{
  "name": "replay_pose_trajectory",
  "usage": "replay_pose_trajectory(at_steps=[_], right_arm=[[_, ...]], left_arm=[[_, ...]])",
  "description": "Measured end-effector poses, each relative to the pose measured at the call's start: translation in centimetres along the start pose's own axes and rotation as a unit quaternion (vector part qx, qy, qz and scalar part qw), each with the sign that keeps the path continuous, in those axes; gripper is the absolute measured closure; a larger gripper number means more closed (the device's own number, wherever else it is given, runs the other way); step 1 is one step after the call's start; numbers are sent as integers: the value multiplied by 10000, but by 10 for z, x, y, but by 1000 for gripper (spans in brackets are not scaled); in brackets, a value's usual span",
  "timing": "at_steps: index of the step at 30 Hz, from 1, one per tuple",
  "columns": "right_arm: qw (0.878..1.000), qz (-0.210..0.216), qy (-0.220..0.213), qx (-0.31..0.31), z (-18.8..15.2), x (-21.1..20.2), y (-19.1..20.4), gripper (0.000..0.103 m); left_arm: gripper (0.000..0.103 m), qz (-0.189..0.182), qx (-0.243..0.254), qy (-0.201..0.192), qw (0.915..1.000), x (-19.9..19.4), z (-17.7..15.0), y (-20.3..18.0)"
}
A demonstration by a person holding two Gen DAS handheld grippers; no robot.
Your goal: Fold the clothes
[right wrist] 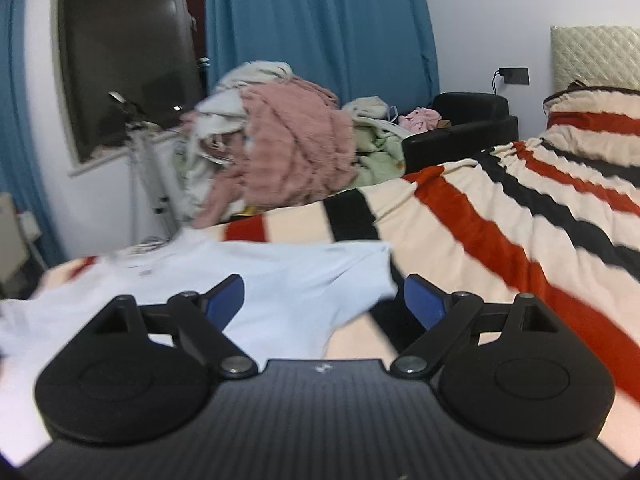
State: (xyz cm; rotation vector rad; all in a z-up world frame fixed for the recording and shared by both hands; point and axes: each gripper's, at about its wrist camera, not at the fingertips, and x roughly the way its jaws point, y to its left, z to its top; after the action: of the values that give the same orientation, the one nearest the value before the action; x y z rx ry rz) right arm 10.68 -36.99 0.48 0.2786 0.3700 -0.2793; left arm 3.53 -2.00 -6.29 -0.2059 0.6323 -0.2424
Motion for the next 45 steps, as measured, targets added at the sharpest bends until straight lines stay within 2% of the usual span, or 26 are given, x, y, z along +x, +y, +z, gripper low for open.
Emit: replay_pose_trajectory(at_steps=[2, 7, 8, 11, 15, 16, 20, 22, 26, 31, 32, 33, 34, 35, 38, 42, 45], right_arm=[[9997, 184, 164, 48, -4, -41, 12, 15], [9921, 1076, -154, 626, -45, -127, 16, 15], [9916, 1097, -94, 677, -54, -135, 16, 15], [9919, 1025, 101, 749, -71, -150, 8, 15], [9914, 876, -68, 968, -70, -152, -10, 15], [9900, 864, -85, 1108, -70, -149, -17, 15], [9825, 852, -47, 1658, -70, -138, -43, 15], [9786, 871, 41, 1864, -73, -133, -51, 15], [9714, 892, 171, 2193, -78, -125, -61, 15], [9663, 948, 275, 2378, -80, -121, -66, 15], [9657, 951, 277, 2399, -80, -120, -67, 15], [9652, 955, 273, 2417, -80, -120, -67, 15], [9651, 961, 260, 2422, -80, -121, -68, 15], [9654, 961, 238, 2411, -81, -122, -68, 15], [9695, 938, 103, 2262, -79, -126, -66, 15], [9775, 854, -91, 1926, -76, -133, -59, 14], [9826, 786, -206, 1670, -75, -136, -55, 14]], left_arm=[[8, -157, 137, -54, 9998, -12, -4, -8], [13, -627, 631, -156, 9959, -36, -20, -34], [14, -703, 710, -128, 9949, -38, -25, -40], [23, -1000, 928, -12, 9906, -40, -37, -60], [32, -1591, 1127, 185, 9806, -35, -52, -95], [40, -1764, 1147, 265, 9773, -31, -56, -105], [60, -2330, 767, 774, 9664, -3, -76, -132], [60, -2394, 723, 1050, 9625, 14, -88, -144], [59, -2253, 1074, 1430, 9577, 35, -111, -156], [55, -2175, 1180, 1418, 9585, 38, -116, -161], [58, -2206, 1158, 1406, 9582, 38, -116, -162], [65, -2264, 1175, 1413, 9565, 38, -115, -164], [91, -2332, 1208, 1427, 9543, 38, -115, -166], [100, -2399, 1241, 1440, 9520, 38, -115, -169], [100, -2677, 1407, 1342, 9437, 34, -115, -184], [100, -2811, 1888, 1356, 9311, 37, -122, -228], [99, -2795, 1776, 1596, 9300, 55, -128, -242]])
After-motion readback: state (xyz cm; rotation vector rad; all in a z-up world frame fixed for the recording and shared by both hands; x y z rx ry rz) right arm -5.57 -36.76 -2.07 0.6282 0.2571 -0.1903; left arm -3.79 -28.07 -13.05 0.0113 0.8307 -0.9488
